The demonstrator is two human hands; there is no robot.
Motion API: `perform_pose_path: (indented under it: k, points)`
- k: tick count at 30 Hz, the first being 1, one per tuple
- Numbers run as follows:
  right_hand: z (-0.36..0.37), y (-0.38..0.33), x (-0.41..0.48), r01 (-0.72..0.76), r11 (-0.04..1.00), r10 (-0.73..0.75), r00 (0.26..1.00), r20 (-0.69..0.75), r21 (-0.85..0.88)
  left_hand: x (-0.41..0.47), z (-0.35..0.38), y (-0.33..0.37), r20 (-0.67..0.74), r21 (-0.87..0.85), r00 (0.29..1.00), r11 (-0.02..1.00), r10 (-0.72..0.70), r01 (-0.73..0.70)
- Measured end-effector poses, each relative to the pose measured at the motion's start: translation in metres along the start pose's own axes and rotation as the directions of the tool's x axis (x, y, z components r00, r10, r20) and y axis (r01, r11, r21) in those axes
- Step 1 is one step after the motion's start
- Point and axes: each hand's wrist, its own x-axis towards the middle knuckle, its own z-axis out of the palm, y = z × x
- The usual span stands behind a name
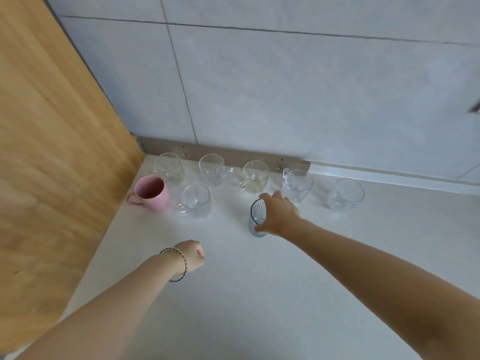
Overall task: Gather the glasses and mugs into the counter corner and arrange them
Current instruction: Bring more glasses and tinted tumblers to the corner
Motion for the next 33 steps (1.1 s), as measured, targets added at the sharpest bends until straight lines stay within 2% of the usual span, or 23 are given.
perform_pose_path:
  k: [7, 13, 16, 19, 22, 28, 33]
  points:
    - [0.010, -0.048, 0.047, 0.006, 0.998, -0.006, 1.000, -0.009, -0.055, 0.004, -0.003, -0.038, 0.006, -0.040, 1.000, 0.999, -0.018, 0.018]
    - [0.015, -0.044, 0.041, 0.013, 1.000, -0.013, 0.999, -0.040, -0.004, 0.008, -0.003, -0.037, 0.010, -0.028, 1.000, 0.999, 0.016, -0.015]
    - [0.019, -0.022, 0.022, -0.031, 0.999, 0.030, 0.999, 0.016, 0.014, 0.010, -0.004, -0.023, 0.019, 0.022, 0.999, 0.998, 0.051, -0.052]
    - [0.023, 0.019, -0.005, -0.093, 0.995, 0.099, 0.982, 0.163, -0.041, 0.012, -0.002, 0.005, 0.014, 0.083, 0.994, 0.991, 0.104, -0.105]
    - [0.021, 0.073, -0.036, -0.190, 0.981, 0.192, 0.955, 0.227, -0.029, 0.010, 0.007, 0.046, 0.019, 0.119, 0.985, 0.978, 0.169, -0.170]
    - [0.006, 0.204, -0.109, -0.409, 0.911, 0.392, 0.898, 0.200, 0.050, 0.002, 0.044, 0.159, 0.058, 0.237, 0.949, 0.919, 0.310, -0.315]
    - [-0.004, 0.316, -0.182, -0.503, 0.851, 0.486, 0.863, 0.134, 0.151, -0.010, 0.090, 0.266, 0.152, 0.327, 0.906, 0.844, 0.396, -0.424]
